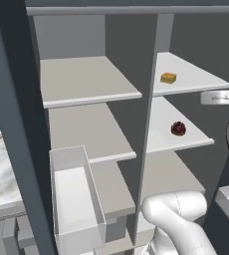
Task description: Take the cakes from the fridge and place them on the empty tray on the dining counter.
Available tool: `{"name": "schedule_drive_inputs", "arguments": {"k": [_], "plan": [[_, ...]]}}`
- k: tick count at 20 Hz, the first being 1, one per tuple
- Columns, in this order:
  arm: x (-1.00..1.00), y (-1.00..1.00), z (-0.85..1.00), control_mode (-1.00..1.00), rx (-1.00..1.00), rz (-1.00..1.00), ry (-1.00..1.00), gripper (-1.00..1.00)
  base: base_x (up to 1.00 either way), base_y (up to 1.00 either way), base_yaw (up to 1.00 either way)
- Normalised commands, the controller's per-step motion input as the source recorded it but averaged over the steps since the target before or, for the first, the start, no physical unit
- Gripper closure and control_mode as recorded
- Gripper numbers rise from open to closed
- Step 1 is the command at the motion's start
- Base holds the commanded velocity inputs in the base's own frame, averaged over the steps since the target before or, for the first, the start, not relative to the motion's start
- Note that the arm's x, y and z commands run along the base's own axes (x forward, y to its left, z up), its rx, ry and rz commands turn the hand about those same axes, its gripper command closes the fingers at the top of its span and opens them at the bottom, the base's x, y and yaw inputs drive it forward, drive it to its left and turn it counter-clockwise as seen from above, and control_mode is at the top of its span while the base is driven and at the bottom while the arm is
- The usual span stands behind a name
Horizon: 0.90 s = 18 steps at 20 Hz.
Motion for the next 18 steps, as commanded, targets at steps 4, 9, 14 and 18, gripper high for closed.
{"name": "schedule_drive_inputs", "arguments": {"k": [4,9,14,18], "plan": [[0.18,0.00,0.02,-1.00,0.00,0.00,0.07,-1.00,0.00,0.00,0.00],[0.33,0.00,0.09,-1.00,-0.03,0.03,0.02,-1.00,0.00,0.00,0.00],[0.37,0.00,0.04,-1.00,-0.04,0.09,0.00,-1.00,0.00,0.00,0.00],[0.37,0.04,0.00,-1.00,-0.06,0.13,0.03,-1.00,0.00,0.00,0.00]]}}
